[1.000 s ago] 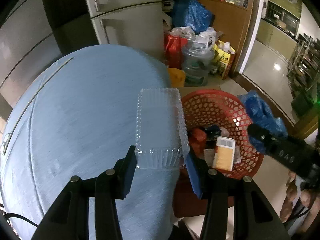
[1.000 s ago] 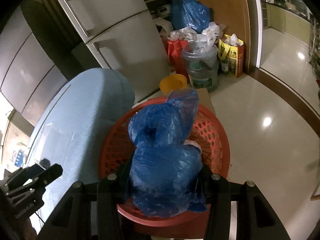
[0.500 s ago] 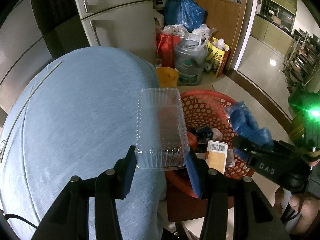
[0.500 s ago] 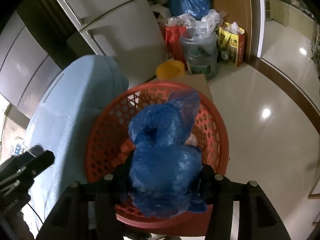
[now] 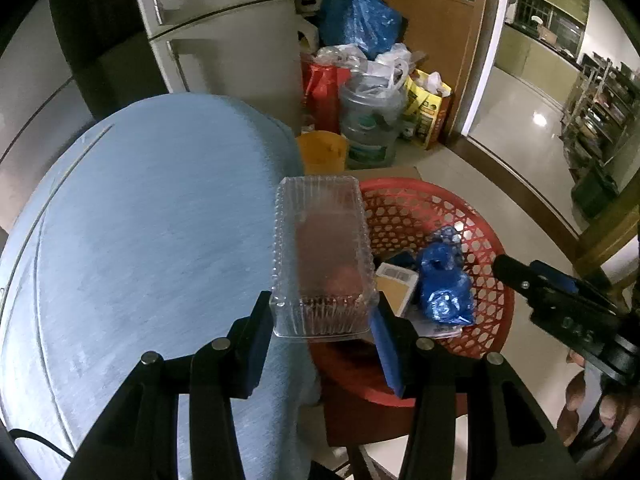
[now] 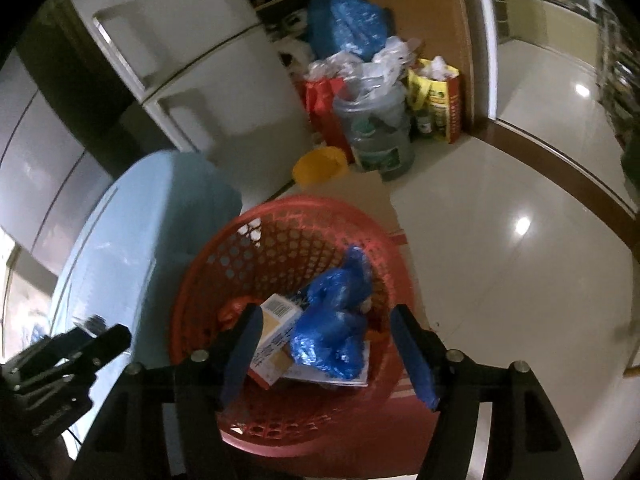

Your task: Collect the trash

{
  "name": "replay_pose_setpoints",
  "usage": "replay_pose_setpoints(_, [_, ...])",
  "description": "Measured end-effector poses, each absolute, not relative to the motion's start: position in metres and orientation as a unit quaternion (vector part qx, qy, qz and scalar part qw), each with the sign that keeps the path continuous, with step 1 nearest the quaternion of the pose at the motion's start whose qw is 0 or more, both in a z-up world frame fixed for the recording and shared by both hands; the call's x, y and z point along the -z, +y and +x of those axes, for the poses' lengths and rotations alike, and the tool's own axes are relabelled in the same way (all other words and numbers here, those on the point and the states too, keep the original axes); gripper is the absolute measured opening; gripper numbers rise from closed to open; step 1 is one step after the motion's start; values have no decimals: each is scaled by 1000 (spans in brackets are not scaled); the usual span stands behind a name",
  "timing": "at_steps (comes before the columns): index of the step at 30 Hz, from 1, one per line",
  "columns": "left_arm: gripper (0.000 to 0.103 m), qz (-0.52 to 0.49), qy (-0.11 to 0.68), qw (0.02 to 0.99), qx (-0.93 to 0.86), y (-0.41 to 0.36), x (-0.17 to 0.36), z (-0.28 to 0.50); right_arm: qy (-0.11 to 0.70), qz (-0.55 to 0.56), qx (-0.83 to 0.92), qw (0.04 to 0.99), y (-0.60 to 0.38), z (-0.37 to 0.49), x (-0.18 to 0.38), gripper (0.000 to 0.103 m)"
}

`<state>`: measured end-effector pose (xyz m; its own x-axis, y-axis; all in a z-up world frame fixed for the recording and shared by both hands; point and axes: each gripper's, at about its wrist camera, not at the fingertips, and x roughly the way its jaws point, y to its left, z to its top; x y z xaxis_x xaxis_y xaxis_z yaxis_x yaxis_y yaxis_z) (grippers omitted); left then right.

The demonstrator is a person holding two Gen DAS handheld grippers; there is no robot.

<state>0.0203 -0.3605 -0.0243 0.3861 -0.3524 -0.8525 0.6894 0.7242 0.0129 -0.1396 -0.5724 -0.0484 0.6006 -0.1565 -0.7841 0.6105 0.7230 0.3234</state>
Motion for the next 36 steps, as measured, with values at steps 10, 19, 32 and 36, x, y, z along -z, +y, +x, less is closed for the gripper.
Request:
replay_pose_setpoints(10, [51, 194, 472, 782, 356, -397, 35, 22, 379, 314, 241, 836, -579, -160, 48, 70])
replay_pose_setpoints(19, [66, 194, 484, 774, 360, -403, 38, 25, 374, 311, 243, 840, -577, -164, 43, 70])
replay_pose_setpoints(32, [66, 147, 469, 801, 341, -352, 14, 34, 357, 291, 244, 854, -551, -159, 19, 70])
replay_pose_setpoints(36, [66, 115, 454, 820, 330, -316, 0, 33, 362, 268, 226, 864, -528, -149, 12, 71])
